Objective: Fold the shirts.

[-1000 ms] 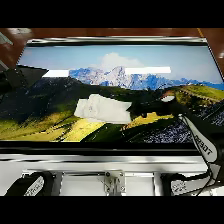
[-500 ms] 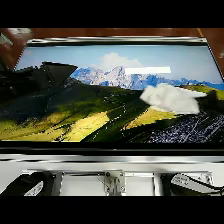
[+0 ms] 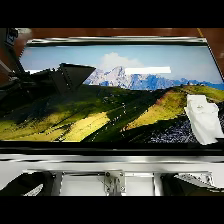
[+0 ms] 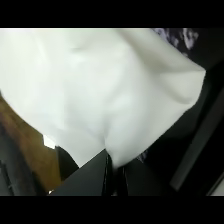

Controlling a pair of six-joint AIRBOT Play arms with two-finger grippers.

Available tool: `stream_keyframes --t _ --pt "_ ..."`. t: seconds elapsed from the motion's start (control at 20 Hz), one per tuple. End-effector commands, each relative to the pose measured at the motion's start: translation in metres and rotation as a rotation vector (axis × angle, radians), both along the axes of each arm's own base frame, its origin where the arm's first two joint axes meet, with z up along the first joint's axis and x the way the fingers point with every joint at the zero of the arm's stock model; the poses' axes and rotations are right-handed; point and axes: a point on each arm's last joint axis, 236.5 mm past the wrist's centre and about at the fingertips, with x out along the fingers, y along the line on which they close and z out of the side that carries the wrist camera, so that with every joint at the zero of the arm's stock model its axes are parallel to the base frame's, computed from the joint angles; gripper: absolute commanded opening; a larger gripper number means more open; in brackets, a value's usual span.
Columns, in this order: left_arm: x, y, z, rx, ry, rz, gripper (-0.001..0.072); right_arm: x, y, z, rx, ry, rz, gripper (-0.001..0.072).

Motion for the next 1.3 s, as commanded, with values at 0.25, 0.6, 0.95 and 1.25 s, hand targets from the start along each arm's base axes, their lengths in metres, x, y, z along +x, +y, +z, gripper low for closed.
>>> stream_keyframes --t 0.25,0.6,0.95,1.25 --pt "0.006 0.001 0.002 0.005 -0.024 0.032 0.0038 -0.089 0.032 -0.041 0.01 0.332 0.115 0.0052" --pt "0.013 0.006 -0.008 0.069 -0.053 0.059 0.0038 -0.053 -0.001 -0.005 -0.104 0.187 0.119 0.0627" --pt "0.095 0.074 -0.123 0.377 0.237 0.314 0.0035 0.095 -0.026 0.24 -0.574 -0.434 0.22 0.0615" --pt "0.085 0.181 -0.281 1.169 0.731 0.34 0.0118 0.163 0.17 0.172 -0.659 -0.093 0.967 0.0631"
